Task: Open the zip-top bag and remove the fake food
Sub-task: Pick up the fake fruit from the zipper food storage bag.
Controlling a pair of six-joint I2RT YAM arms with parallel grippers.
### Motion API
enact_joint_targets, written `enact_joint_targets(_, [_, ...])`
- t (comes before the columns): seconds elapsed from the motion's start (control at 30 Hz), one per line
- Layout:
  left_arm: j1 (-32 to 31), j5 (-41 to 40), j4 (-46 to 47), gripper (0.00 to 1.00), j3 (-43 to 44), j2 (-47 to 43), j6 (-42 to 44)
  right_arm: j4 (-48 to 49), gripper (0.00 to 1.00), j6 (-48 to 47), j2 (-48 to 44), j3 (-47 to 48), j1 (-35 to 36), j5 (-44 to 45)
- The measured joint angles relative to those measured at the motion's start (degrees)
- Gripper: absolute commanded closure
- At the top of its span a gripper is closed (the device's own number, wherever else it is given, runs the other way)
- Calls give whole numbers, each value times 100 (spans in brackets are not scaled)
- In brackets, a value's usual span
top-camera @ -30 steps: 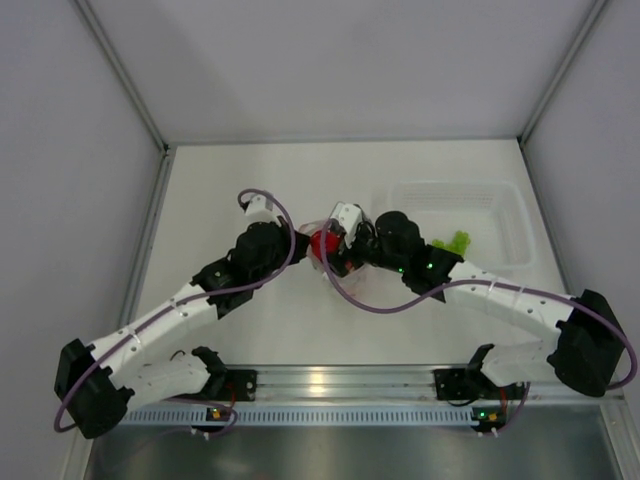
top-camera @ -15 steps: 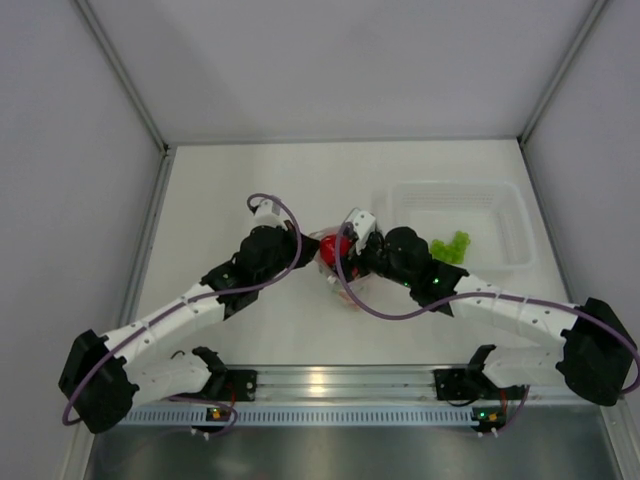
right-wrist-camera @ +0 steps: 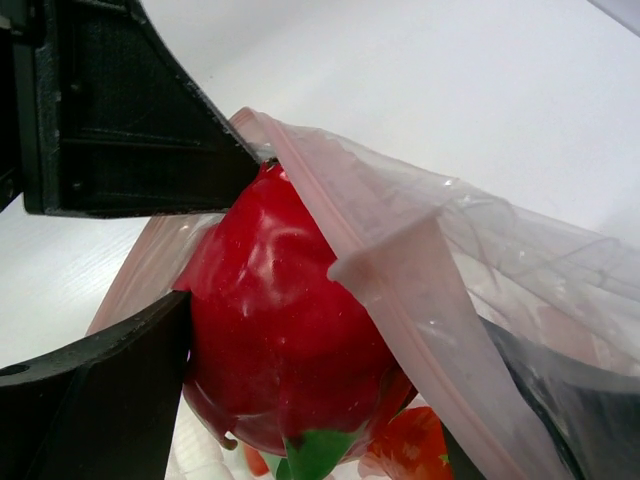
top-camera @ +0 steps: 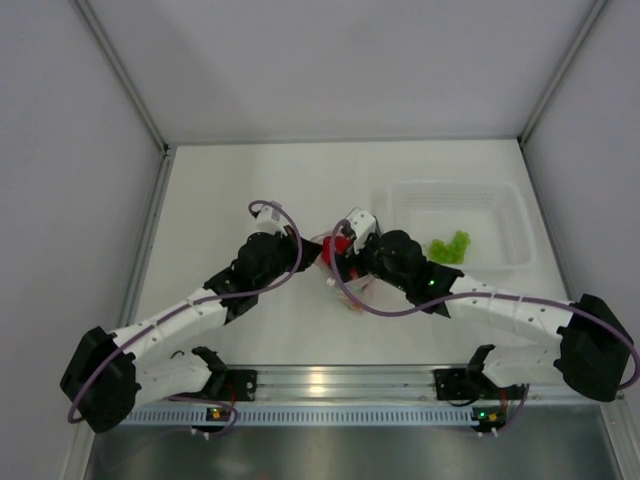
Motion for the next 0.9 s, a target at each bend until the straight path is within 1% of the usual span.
enact_joint_targets(0.13, [11, 11, 125, 100, -149, -22, 0, -46, 100, 37, 173, 127, 37, 284])
enact_joint_targets(0.27, [26, -22, 79, 100, -278, -247, 4, -74, 100, 46, 509, 431, 85, 540])
enact_joint_targets(0.37, [-24, -369, -59, 100, -275, -404, 31, -74, 100, 37, 798, 739, 195, 863])
enact_joint_targets(0.5, [-267, -1003, -267, 100, -240, -411, 66, -160, 100, 61, 1154, 1102, 466, 1615])
enact_joint_targets(0.57, [-437, -1246, -345, 100, -238, -330, 55, -306, 100, 214, 1305, 1290, 522, 1998])
enact_joint_targets(0.7, [-809, -1436, -431, 100, -240, -114, -94, -503, 100, 634, 1451, 1569, 518, 2581])
enact_joint_targets(0.8, [-966, -1622, -367, 100, -240, -79, -214, -763, 100, 1014, 1460, 1705, 514, 2787])
enact_joint_targets(0.9, [-1054, -1788, -372, 100, -262, -103, -332, -951, 100, 1270, 1460, 1777, 472, 2704])
